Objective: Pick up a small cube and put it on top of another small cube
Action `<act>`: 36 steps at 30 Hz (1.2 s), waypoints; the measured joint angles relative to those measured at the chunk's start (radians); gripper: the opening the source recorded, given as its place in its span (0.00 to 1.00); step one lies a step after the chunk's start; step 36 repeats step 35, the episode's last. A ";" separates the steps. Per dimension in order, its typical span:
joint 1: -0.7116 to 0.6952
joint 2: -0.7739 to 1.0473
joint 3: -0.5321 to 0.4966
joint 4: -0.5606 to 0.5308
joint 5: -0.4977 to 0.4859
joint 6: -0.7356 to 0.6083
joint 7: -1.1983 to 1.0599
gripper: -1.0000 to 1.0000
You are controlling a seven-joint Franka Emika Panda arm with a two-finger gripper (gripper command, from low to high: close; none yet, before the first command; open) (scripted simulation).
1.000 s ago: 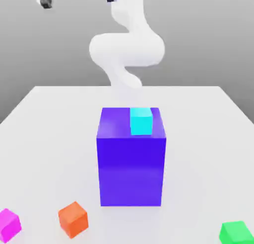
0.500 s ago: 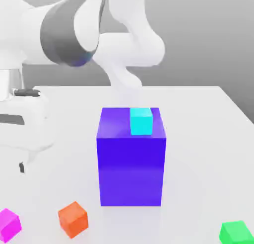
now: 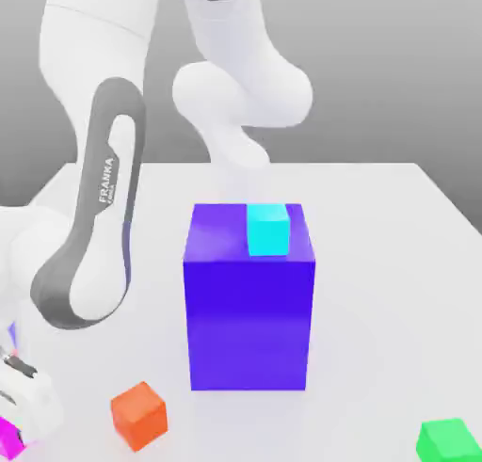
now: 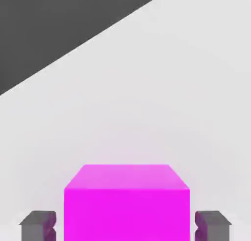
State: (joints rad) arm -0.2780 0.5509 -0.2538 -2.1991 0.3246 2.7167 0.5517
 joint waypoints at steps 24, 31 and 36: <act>0.419 -0.227 0.321 -0.018 -0.342 -0.184 -0.376 0.00; 0.553 -0.149 0.428 0.001 -0.452 -0.128 -0.500 0.00; 0.561 -0.120 0.421 0.003 -0.463 -0.101 -0.496 1.00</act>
